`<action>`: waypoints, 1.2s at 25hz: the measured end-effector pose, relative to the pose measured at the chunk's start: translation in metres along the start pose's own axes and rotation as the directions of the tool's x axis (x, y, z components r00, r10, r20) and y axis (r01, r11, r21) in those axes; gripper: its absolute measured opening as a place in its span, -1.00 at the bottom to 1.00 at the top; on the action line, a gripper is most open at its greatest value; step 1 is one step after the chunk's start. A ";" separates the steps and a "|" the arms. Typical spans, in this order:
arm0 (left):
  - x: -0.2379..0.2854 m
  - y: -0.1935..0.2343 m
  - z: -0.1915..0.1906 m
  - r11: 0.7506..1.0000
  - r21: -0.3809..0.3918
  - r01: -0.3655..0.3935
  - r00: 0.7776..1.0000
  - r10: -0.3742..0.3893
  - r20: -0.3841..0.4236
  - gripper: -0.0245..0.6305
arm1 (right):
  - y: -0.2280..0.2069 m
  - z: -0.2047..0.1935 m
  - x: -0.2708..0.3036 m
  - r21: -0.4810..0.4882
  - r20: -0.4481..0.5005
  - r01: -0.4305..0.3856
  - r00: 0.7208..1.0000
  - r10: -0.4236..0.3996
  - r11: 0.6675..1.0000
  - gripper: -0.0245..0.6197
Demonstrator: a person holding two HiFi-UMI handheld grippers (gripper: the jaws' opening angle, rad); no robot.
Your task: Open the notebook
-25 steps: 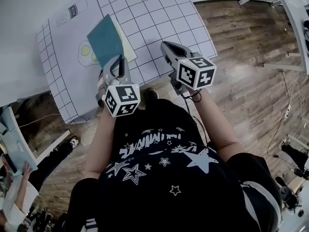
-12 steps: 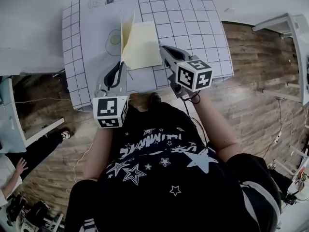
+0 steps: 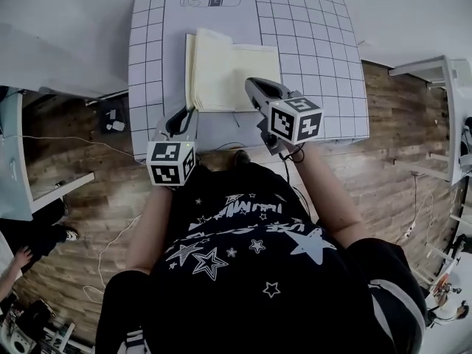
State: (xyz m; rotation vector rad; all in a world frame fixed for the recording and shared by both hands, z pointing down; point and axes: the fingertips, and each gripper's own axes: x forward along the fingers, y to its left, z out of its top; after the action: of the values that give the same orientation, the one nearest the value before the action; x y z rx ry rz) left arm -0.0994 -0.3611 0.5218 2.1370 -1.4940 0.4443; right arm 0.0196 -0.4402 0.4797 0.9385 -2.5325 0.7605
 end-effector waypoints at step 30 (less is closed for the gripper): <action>-0.048 0.040 -0.005 0.978 0.130 0.164 0.986 -0.164 -0.013 -0.57 | 0.053 -0.045 -0.041 0.090 0.016 0.224 0.974 -0.227 0.970 -0.87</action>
State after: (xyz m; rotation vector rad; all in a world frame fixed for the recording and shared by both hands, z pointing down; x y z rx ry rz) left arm -0.1537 -0.3326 0.5088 2.3386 -1.3058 0.4966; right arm 0.0190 -0.3600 0.4771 1.2476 -2.3755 0.7977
